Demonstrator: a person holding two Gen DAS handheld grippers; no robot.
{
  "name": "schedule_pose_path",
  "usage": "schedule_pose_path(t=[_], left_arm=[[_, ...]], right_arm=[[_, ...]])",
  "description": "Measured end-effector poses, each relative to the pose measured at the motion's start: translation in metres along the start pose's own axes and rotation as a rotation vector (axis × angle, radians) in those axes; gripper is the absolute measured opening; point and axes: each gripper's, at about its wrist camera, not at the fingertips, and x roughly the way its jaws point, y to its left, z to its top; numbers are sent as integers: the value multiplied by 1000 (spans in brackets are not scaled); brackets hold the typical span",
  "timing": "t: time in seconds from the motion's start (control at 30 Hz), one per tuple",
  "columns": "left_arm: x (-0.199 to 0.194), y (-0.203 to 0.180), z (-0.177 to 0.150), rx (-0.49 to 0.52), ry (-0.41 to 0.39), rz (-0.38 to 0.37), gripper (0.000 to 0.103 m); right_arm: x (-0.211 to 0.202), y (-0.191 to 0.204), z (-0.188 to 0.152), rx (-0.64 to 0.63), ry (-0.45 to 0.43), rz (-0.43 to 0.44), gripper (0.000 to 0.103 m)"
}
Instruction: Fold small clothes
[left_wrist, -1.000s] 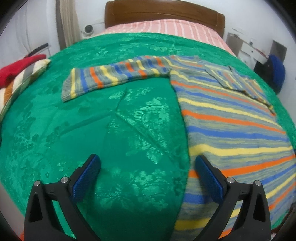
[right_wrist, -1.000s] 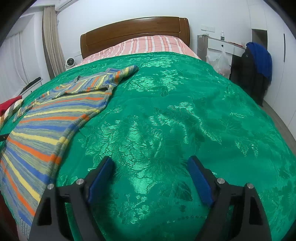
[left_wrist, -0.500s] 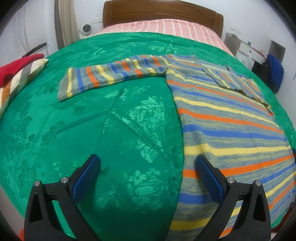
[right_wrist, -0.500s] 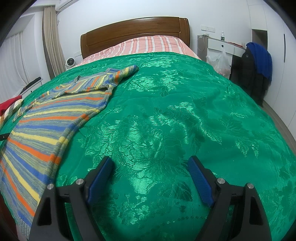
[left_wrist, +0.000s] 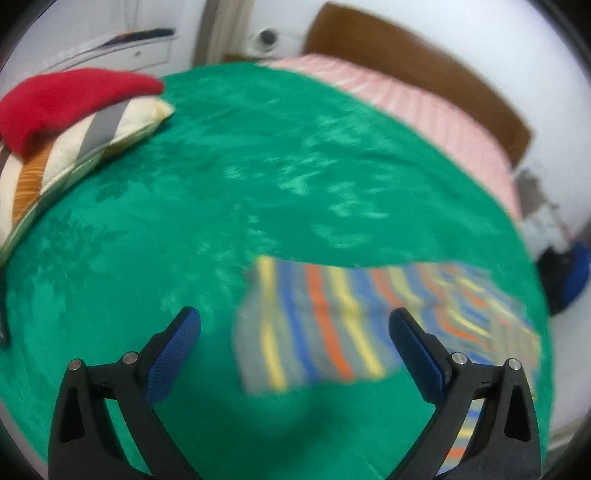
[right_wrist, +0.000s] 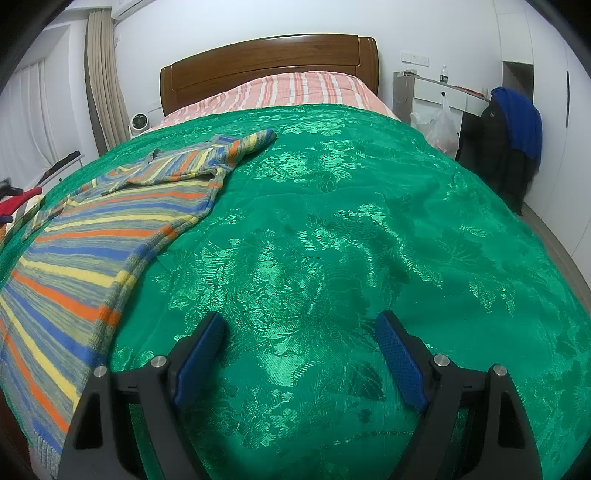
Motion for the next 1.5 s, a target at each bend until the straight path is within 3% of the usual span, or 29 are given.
schedule_pose_path(t=[0.07, 0.17, 0.2, 0.23, 0.27, 0.33, 0.43, 0.57, 0.7, 0.77, 0.8, 0.87, 0.9, 0.93, 1.07, 1.13, 1.2, 1.3, 1.4, 1.5], left_arm=[[18, 1, 6, -15, 24, 26, 97], [43, -5, 5, -5, 61, 15, 76], [49, -8, 5, 10, 74, 24, 58], [55, -12, 3, 33, 80, 57, 19], [56, -15, 2, 56, 79, 97, 0], [46, -22, 2, 71, 28, 117, 3], [11, -53, 16, 113, -72, 53, 3], [-53, -152, 28, 307, -169, -95, 3], [-82, -248, 6, 457, -179, -247, 3], [-81, -290, -16, 506, -142, -329, 4], [-74, -312, -31, 526, -107, -369, 10], [-60, -342, -59, 558, -37, -442, 50], [-52, -354, -75, 574, 4, -473, 85], [-47, -361, -92, 581, 27, -500, 93], [-46, -351, -113, 553, 85, -612, 92], [-45, -320, -96, 486, 61, -589, 93], [-39, -289, -75, 411, 21, -512, 93], [-8, -235, -43, 291, -19, -308, 93], [31, -212, -51, 326, 25, -172, 89], [63, -208, -81, 411, 115, -140, 70]], right_arm=[[0, 0, 0, -1, -1, -3, 84], [1, 0, 0, -3, -1, -5, 84], [1, 0, 0, -3, -1, -5, 84], [1, 0, 0, -3, -1, -5, 84], [1, 0, 0, -3, -1, -5, 84], [1, 0, 0, -3, -1, -4, 84], [1, 0, 0, -3, 0, -5, 84], [1, 0, 0, -3, 1, -4, 84], [2, -1, 1, -3, 2, -4, 84], [2, -1, 1, -3, 1, -5, 84], [2, 0, 1, -3, 1, -4, 84], [2, 0, 1, -3, 1, -5, 84], [2, 0, 1, -3, 1, -5, 84], [2, 0, 1, -3, 1, -5, 84], [2, 0, 1, -3, 1, -5, 84], [2, 0, 1, -2, 2, -4, 84], [2, 0, 1, -3, 2, -3, 85], [2, 0, 1, -4, 3, -5, 85], [2, 0, 1, -4, 3, -6, 85], [2, -1, 2, -3, 6, -4, 85]])
